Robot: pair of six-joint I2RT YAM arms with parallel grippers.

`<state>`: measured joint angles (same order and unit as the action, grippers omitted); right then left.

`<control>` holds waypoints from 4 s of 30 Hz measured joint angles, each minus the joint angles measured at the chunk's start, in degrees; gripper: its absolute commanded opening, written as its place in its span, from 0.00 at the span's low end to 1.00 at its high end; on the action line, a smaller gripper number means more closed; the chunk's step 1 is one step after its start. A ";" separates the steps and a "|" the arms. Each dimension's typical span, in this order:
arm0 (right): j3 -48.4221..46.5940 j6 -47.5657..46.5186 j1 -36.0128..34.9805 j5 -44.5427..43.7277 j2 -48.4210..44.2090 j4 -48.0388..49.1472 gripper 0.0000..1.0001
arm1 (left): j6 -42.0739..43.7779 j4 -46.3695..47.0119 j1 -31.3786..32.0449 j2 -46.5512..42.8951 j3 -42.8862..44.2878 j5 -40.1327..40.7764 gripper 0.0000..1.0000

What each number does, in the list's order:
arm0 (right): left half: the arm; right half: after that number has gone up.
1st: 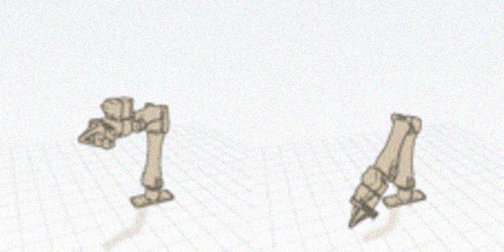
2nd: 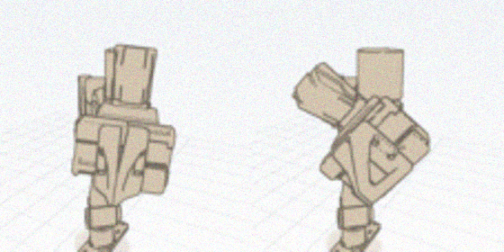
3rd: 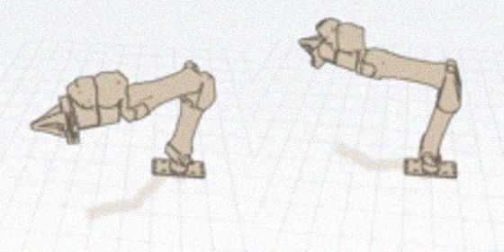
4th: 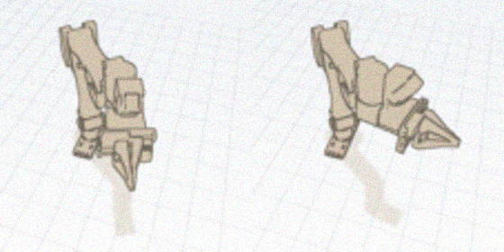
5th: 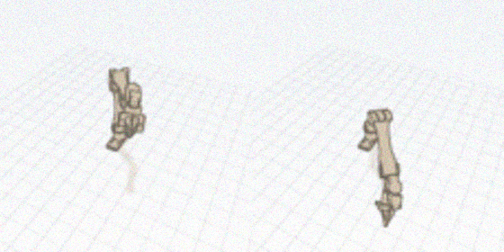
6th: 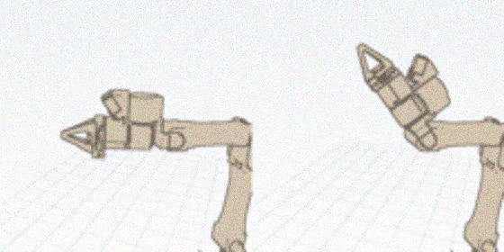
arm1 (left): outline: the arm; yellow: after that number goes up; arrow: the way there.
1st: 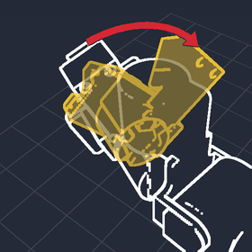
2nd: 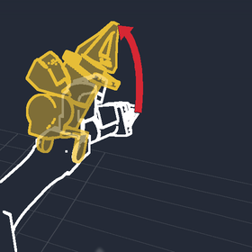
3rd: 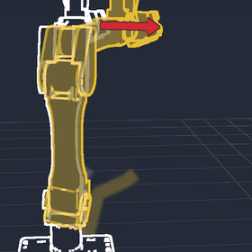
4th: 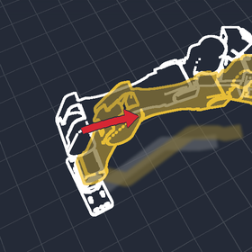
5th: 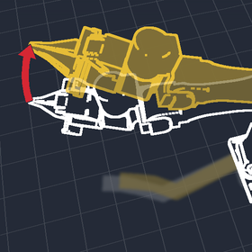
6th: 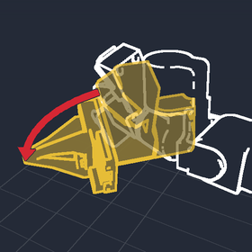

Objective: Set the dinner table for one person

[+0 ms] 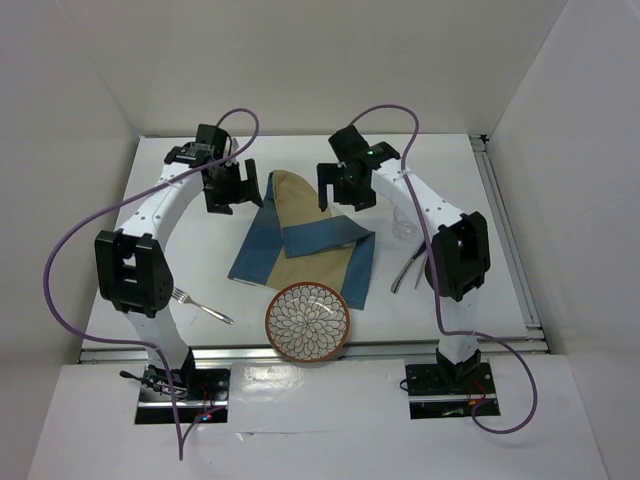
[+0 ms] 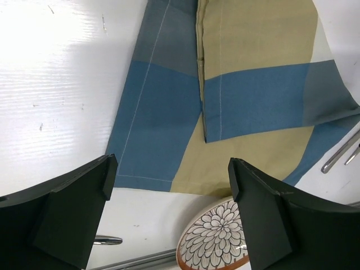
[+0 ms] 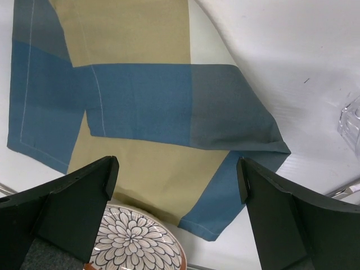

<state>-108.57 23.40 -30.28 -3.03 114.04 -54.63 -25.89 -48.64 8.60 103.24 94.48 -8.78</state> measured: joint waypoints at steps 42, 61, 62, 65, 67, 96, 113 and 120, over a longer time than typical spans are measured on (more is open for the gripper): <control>2.43 1.73 -9.62 0.02 4.31 4.61 0.97 | -13.42 7.61 -6.69 4.44 -26.29 -6.08 0.00; 4.31 1.84 -7.69 -1.05 0.33 2.51 0.99 | -12.50 2.27 -8.07 5.57 -10.05 -0.22 0.86; 4.46 1.81 -7.52 -0.94 0.28 2.54 0.99 | -12.85 1.64 -8.15 3.17 -13.27 -0.26 0.86; 4.55 1.62 -6.95 -0.72 0.28 2.54 0.99 | -13.60 1.90 -8.15 -1.92 -22.05 -0.85 0.86; 4.55 1.46 -6.64 -0.66 0.28 2.56 0.99 | -13.77 2.49 -8.13 -2.16 -24.65 -1.79 0.85; 3.06 -2.10 -4.79 -0.50 0.22 1.38 0.99 | -16.09 -1.44 -8.83 36.35 36.13 0.70 0.00; 0.92 -3.41 -2.43 0.17 0.68 0.70 0.99 | -14.84 1.77 -6.67 1.64 -19.15 1.60 0.79; 2.23 -3.37 -2.45 0.46 0.46 0.81 0.99 | -17.90 6.29 -3.21 4.42 -23.23 2.47 0.68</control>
<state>-106.34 20.03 -32.73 -2.57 114.50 -53.82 -43.79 -42.35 5.39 107.66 71.24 -6.31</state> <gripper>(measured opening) 0.993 0.713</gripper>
